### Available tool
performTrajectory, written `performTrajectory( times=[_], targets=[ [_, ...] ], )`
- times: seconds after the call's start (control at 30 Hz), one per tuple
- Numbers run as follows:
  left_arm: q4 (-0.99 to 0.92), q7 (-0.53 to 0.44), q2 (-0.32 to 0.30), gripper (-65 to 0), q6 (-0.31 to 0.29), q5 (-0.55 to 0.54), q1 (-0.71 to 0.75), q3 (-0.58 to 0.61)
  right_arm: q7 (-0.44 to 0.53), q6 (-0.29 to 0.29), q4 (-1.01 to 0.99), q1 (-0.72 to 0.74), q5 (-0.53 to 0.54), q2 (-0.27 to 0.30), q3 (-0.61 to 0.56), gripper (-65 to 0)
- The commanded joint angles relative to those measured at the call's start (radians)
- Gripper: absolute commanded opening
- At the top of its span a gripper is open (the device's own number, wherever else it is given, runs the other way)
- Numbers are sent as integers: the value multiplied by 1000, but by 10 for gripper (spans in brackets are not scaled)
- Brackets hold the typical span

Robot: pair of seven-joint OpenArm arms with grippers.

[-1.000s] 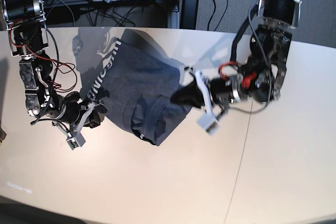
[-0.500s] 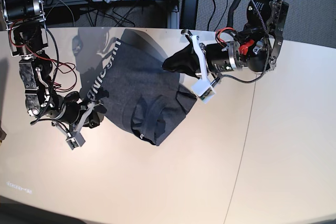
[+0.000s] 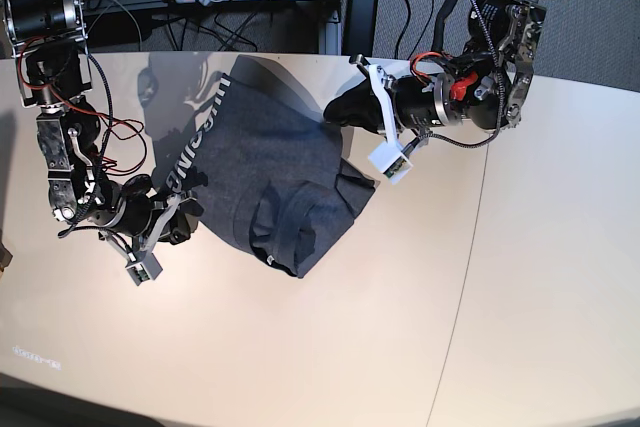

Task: Fold the T-shirt properly
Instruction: 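Rotate and drag the bundle with both grippers to reorient it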

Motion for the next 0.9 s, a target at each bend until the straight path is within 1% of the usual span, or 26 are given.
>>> performTrajectory(
  times=[0.0,0.17,0.37,0.57,0.87],
  targets=[
    [13,-36,0,-650,-32,-2,-11,-3,-20,56,3,13,-18,14,6,-650],
    [-5,-106,0,-650,-32,97,-27,-3,-46,56,3,13,16,14,6,-650],
    [-130,-108,0,-650,-32,98,-100,-3,-50,56,3,2,21,14,6,-650],
    [-250,-113,0,-650,-32,98,-183,-3,-50,56,4,-59,39,14,7,-650],
    [-310,-116,0,-650,-32,124,-262,-3,-50,56,26,-176,50,14,21,-650]
  ],
)
